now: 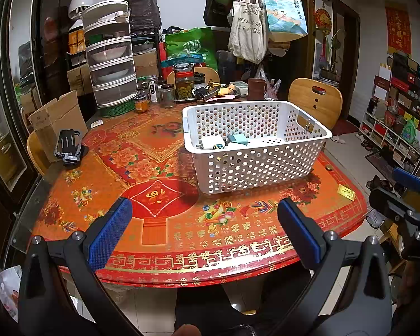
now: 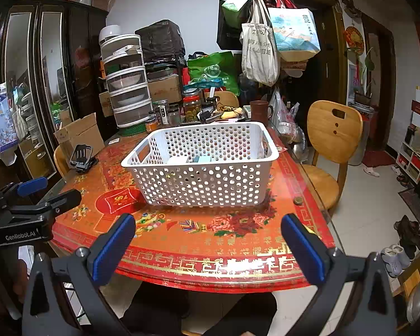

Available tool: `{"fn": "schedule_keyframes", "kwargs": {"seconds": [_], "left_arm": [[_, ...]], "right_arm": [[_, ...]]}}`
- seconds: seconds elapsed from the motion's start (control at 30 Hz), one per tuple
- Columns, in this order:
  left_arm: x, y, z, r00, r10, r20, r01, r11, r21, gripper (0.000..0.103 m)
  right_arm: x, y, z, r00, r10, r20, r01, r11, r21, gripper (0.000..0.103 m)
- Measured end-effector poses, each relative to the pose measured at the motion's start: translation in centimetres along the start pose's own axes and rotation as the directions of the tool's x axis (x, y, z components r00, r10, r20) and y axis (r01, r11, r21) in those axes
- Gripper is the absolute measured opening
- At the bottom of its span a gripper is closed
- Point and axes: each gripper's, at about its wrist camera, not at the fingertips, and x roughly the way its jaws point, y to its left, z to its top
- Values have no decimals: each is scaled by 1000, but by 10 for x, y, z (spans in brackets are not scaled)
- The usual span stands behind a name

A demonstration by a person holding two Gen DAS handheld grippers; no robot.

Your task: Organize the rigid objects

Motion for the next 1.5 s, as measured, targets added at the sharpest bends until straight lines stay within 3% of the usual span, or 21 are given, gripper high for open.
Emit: {"fn": "schedule_keyframes", "kwargs": {"seconds": [1.5], "left_arm": [[-2,-6,-6,1000,-25,1,25,1000,14,102]], "right_arm": [[2,5,-4,1000,11,-12,-11,1000,-7,103]]}}
